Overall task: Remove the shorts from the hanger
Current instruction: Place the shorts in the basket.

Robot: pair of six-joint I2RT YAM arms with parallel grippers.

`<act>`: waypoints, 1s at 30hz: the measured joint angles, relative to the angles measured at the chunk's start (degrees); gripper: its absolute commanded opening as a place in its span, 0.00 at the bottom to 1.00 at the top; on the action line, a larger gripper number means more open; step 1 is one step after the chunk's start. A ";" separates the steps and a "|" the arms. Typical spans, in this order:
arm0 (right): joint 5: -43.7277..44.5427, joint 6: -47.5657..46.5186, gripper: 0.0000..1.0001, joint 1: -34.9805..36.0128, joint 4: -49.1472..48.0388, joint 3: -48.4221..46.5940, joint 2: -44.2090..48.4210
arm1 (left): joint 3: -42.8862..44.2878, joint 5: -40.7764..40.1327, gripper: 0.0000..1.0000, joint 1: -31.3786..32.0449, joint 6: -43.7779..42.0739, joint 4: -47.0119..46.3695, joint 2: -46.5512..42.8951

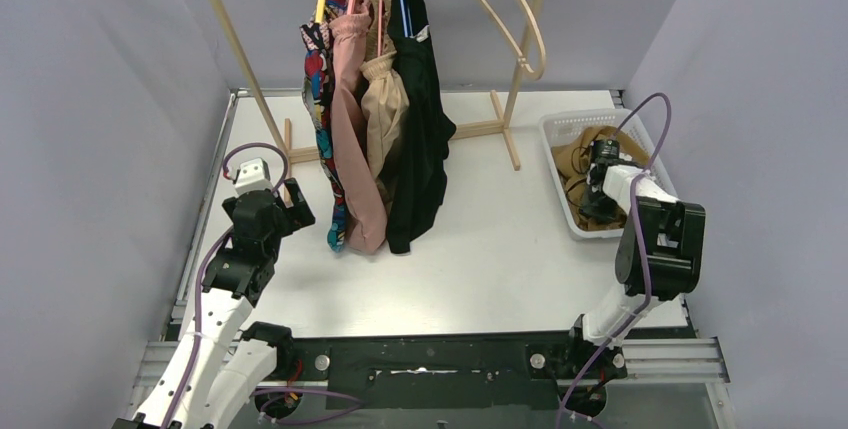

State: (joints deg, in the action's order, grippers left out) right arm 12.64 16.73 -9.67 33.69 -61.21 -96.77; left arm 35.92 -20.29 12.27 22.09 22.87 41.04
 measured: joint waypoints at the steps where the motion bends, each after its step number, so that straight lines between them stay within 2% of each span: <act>1: -0.48 -0.04 0.24 0.00 -0.02 0.39 -0.74 | 0.00 0.00 0.89 0.00 -0.02 0.00 0.00; 8: -1.11 0.83 0.28 0.55 -0.48 5.79 6.43 | 0.00 0.00 0.89 0.00 -0.09 0.00 -0.02; 13: -1.53 3.43 0.51 4.00 1.38 9.84 11.45 | 0.00 -0.02 0.89 0.00 -0.09 0.00 -0.11; 16: -1.49 4.20 0.71 6.05 4.63 9.01 14.49 | 0.00 -0.02 0.88 0.00 -0.09 0.02 -0.11; 20: 0.48 4.79 0.81 5.86 9.29 1.99 20.00 | 0.00 -0.02 0.89 0.02 -0.09 0.02 -0.11; 23: 1.22 4.70 0.81 4.90 10.29 -4.33 24.68 | 0.00 -0.02 0.89 0.02 -0.09 0.02 -0.09; 26: 1.05 4.35 0.66 3.69 9.16 -8.81 27.80 | 0.00 -0.02 0.89 0.02 -0.09 0.00 -0.02; 30: -3.67 3.91 0.57 1.29 7.06 -13.09 24.87 | 0.00 -0.02 0.89 0.02 -0.09 0.02 0.24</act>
State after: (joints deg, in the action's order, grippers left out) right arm 8.97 20.64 -8.38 40.75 -74.30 -71.90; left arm 35.92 -20.32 12.29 22.00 22.90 41.28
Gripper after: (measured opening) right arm 0.632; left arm 0.887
